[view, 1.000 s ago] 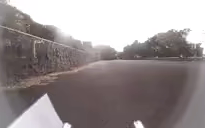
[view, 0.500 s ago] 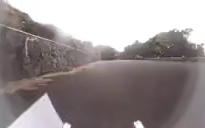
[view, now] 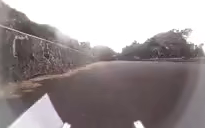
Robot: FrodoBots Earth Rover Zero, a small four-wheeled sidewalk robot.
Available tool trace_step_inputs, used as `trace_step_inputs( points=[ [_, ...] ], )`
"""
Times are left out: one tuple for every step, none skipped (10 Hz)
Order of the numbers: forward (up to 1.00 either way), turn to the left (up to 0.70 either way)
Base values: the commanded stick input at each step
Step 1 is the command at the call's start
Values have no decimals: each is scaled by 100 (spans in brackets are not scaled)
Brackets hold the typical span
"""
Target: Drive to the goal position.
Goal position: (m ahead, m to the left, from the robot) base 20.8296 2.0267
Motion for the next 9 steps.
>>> trace_step_inputs(
  points=[
    [100,-25],
    [100,-16],
    [100,-6],
    [100,0],
    [100,0],
    [100,0],
    [100,-27],
    [100,-18],
    [100,-8]
  ],
)
